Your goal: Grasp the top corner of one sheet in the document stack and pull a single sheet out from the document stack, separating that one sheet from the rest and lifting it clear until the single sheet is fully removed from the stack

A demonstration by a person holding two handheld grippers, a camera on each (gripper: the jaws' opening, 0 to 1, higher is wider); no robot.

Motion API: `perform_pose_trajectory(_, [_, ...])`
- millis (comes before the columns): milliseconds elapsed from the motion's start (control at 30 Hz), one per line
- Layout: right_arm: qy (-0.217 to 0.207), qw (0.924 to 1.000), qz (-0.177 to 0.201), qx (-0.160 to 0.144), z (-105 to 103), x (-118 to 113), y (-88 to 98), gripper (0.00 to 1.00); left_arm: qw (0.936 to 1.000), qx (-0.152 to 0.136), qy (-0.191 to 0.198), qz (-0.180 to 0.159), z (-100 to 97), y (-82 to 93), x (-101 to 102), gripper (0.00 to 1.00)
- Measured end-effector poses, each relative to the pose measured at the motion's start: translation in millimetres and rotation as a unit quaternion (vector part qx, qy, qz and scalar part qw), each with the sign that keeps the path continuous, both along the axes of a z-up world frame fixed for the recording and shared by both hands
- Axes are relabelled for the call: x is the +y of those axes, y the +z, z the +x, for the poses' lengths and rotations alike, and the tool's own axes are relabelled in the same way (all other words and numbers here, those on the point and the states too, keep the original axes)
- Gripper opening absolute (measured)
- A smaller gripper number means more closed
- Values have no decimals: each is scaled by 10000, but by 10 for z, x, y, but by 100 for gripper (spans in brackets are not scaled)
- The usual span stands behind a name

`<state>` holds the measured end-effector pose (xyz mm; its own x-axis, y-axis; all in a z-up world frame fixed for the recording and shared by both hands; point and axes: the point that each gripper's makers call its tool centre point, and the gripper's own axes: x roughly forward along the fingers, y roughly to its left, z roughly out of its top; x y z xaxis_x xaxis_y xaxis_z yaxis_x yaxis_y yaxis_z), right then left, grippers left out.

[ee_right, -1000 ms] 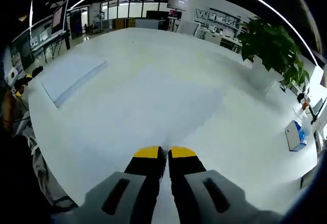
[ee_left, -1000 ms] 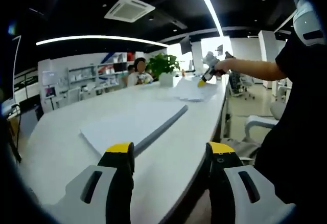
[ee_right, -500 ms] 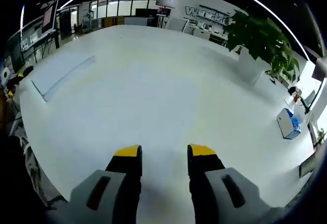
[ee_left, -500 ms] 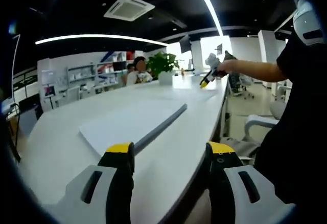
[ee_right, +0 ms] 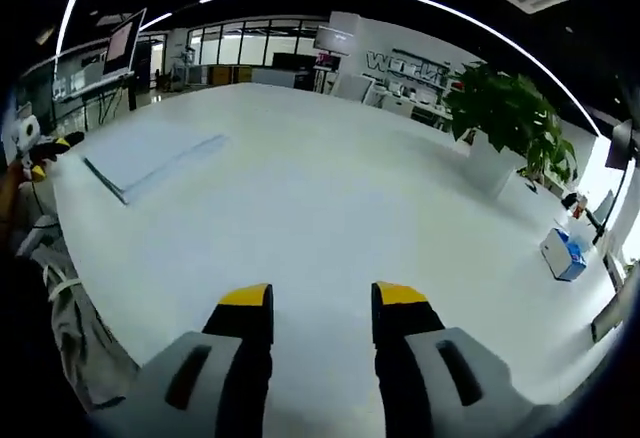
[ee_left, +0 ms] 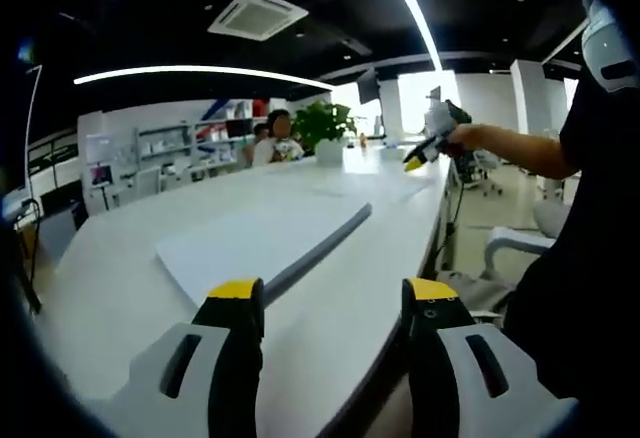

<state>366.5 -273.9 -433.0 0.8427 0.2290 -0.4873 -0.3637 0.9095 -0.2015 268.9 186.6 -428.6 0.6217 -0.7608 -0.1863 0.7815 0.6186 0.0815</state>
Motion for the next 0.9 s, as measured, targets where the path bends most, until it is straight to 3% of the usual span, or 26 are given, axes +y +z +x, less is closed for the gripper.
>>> perform_pose_trajectory(267, [291,9955,612,-658,-317,551,257,39,9988,67,377,-304,113,45,95,51])
perform_pose_trajectory(500, [406,9828,1473,-1040,-472,1116,306,40,9989,97,453,-87,122,-18,70,50])
perform_pose_trajectory(600, [487,9806,1573,-1062,-520,1331,269,40,9991,78,402,-124,100,15,39,50])
perform_pose_trajectory(900, [979,9817,1309,-976,-754,1879,55,41,9989,103,432,-175,138,-7,35,49])
